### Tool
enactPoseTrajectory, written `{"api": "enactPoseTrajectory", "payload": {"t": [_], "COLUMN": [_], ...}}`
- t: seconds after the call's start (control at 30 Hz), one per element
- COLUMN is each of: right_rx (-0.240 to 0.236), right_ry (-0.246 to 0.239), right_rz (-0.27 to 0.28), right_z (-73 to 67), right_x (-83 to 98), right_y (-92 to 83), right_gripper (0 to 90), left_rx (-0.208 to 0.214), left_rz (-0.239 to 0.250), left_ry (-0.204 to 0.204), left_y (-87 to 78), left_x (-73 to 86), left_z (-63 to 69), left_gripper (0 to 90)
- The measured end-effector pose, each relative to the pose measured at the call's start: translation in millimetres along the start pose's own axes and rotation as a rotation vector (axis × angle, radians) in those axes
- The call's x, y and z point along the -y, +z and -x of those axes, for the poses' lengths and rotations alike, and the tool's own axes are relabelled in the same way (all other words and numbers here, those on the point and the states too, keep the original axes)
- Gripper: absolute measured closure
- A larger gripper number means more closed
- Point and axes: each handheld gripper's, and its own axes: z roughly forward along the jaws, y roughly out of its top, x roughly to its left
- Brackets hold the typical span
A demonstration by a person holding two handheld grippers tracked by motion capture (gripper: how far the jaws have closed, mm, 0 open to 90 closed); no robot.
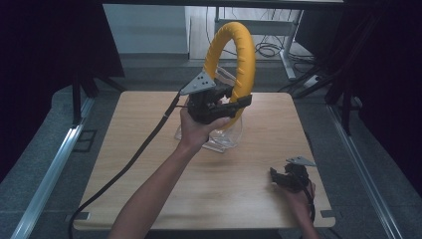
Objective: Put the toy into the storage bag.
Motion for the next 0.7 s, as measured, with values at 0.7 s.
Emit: {"api": "enactPoseTrajectory", "payload": {"t": [0.7], "right_rx": [0.001], "right_ry": [0.002], "right_rz": [0.0], "right_z": [-0.3], "right_x": [0.0], "right_y": [0.0], "right_gripper": [24.6], "left_rx": [-0.03], "left_rz": [-0.037], "left_ry": [-0.051], "left_y": [24.7], "left_x": [27.7], "left_z": [-28.7], "left_gripper": [51.4]}}
